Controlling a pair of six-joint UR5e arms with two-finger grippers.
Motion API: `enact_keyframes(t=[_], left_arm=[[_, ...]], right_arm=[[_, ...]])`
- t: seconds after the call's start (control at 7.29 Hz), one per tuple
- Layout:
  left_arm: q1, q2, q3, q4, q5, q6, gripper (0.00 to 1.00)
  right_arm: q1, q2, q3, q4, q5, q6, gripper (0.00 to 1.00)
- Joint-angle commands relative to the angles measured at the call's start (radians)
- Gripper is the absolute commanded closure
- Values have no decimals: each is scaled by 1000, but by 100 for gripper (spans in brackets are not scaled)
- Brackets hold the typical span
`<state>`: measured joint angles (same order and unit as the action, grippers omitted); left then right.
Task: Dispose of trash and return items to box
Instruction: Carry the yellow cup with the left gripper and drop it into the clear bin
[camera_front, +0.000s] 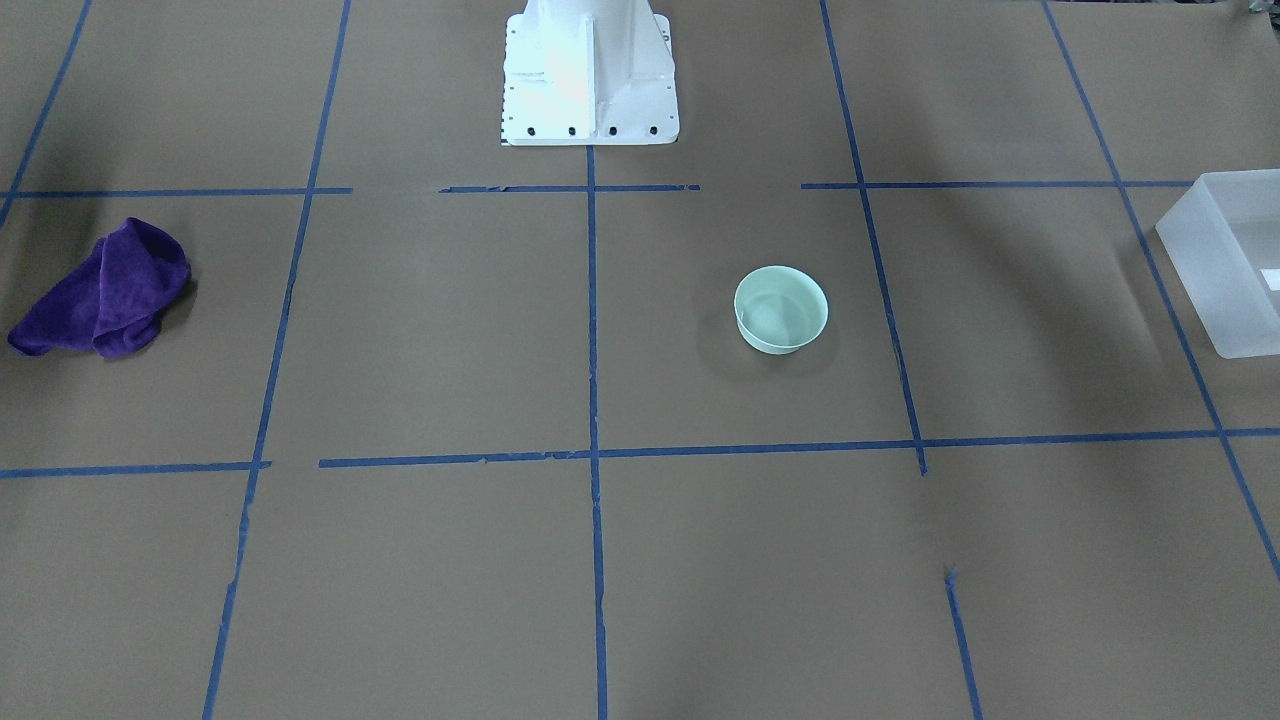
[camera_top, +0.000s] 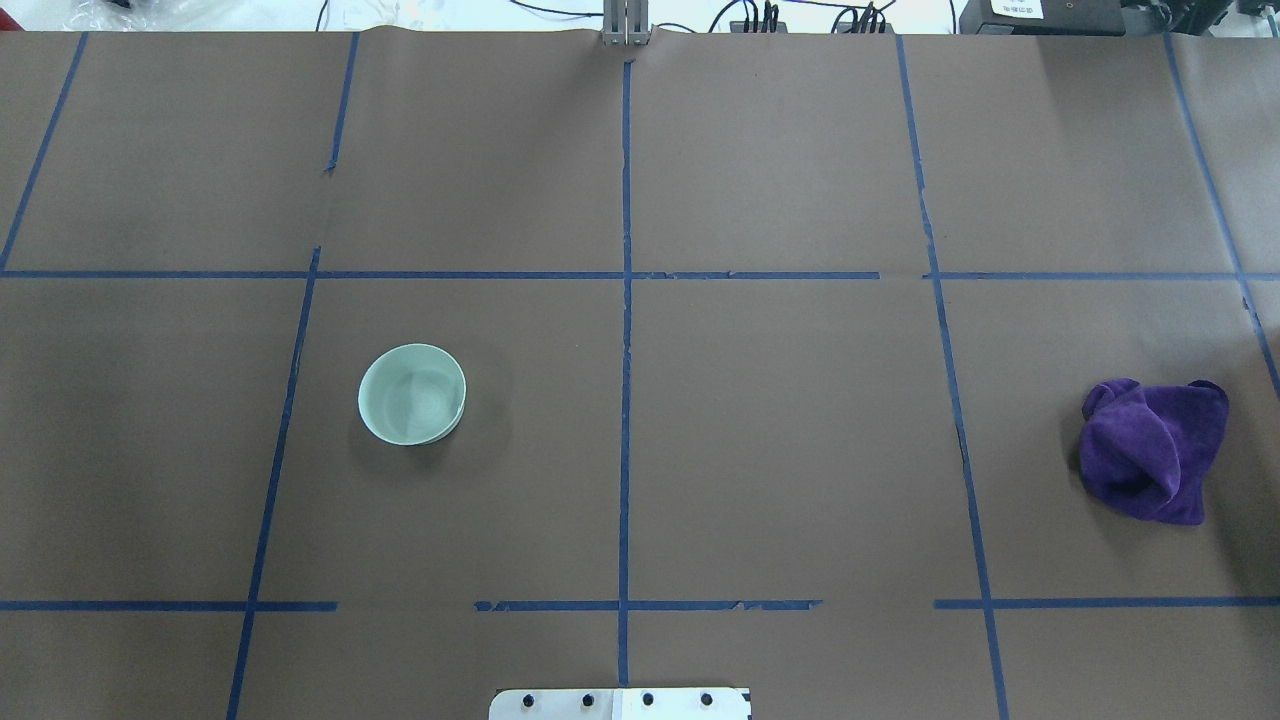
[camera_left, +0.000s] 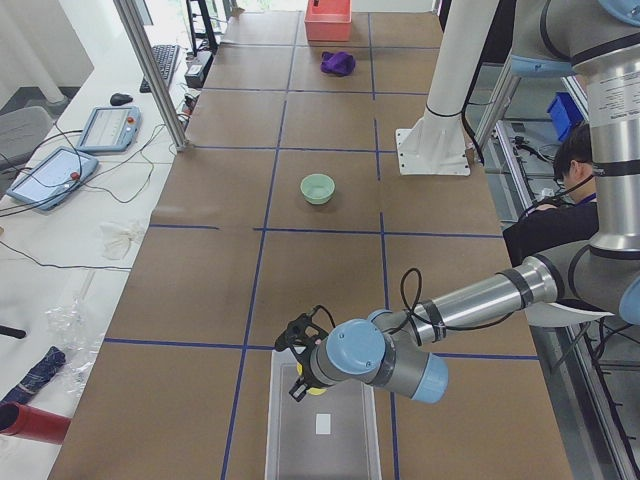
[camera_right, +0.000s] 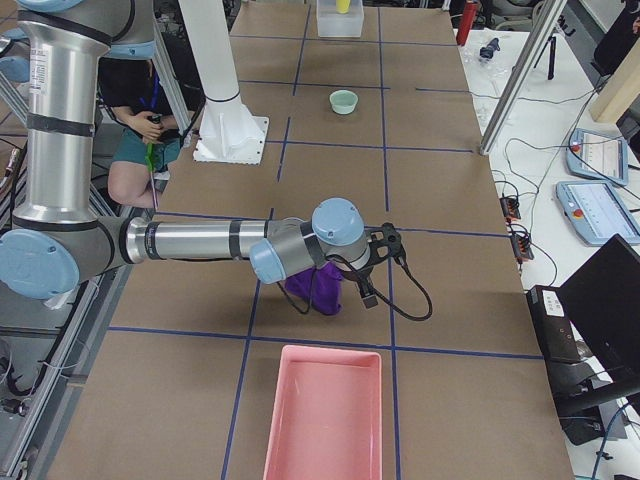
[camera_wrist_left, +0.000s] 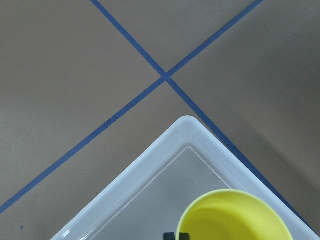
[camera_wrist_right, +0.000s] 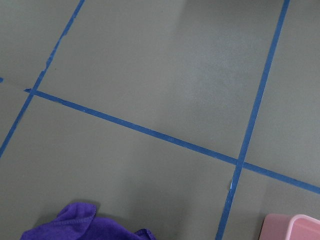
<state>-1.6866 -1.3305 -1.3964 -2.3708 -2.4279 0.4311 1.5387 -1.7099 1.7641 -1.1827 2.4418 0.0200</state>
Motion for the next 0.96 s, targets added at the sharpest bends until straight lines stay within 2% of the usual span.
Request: enact_keyframes(t=[0.0,0.27,0.55,0.69,0.82], left_arm=[[11,23,56,-96,0,-52,100],[77,25,56,-96,-58,-54,100],[125,28,59,-96,-60,-52,100],[151,30,60,-96,-60,-46,97],[175,30,60,-96,-60,-42,90]], right_arm=[[0,-1,0,0,-7,2,0],[0,-1,-2,0,-7,2,0],[-2,-1,-2,0,-7,0,0],[-2,1,-8,0,-7,0,0],[-2,1,-8,0,-7,0,0]])
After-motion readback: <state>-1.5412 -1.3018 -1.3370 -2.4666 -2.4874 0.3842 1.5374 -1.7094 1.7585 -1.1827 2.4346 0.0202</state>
